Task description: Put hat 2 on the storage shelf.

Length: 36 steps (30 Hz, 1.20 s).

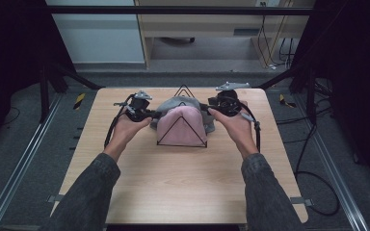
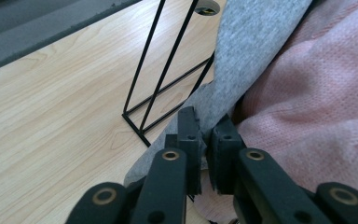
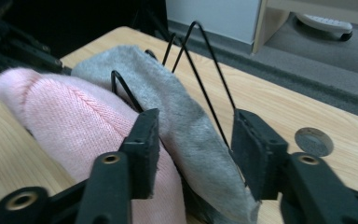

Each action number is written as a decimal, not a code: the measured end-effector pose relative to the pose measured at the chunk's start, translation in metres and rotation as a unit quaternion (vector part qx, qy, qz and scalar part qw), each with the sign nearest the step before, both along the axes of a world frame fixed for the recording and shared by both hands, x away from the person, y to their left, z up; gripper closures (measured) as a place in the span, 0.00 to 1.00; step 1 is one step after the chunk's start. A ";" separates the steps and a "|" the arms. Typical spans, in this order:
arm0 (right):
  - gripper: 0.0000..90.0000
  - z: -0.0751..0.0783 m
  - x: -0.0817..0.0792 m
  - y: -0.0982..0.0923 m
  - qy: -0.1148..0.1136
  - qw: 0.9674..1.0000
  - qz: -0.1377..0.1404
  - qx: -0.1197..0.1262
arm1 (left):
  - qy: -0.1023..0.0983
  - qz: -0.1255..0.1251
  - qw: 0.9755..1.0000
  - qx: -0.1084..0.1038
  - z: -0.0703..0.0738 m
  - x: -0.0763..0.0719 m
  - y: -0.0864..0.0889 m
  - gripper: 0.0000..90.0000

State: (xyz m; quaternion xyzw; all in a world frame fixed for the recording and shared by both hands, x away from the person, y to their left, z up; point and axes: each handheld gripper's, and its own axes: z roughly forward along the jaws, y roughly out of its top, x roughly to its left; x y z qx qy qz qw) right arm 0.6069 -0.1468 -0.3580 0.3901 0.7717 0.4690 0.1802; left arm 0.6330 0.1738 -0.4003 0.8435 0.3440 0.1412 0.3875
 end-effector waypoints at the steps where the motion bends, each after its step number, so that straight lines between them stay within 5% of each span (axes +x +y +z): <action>1: 0.54 0.002 -0.002 -0.003 -0.001 1.000 -0.002 0.004 | 0.000 0.002 1.000 0.003 0.000 -0.001 0.000 0.90; 6: 0.42 0.009 -0.010 -0.016 -0.011 1.000 -0.019 0.015 | -0.005 0.016 1.000 -0.015 0.005 -0.004 0.005 0.65; 11: 0.33 0.018 -0.027 -0.041 -0.030 0.999 -0.037 0.010 | -0.041 0.023 0.999 -0.023 0.029 -0.023 0.020 0.41; 18: 0.23 0.015 -0.054 -0.065 -0.037 0.998 -0.050 0.005 | -0.058 -0.005 0.998 -0.014 0.050 -0.055 0.030 0.14; 30: 0.11 -0.022 -0.096 -0.073 -0.010 0.998 -0.058 -0.028 | -0.046 -0.028 0.998 0.010 0.029 -0.093 0.024 0.08; 36: 0.10 -0.043 -0.114 -0.064 0.009 0.998 -0.041 -0.057 | -0.022 -0.050 0.997 0.045 -0.001 -0.117 0.026 0.08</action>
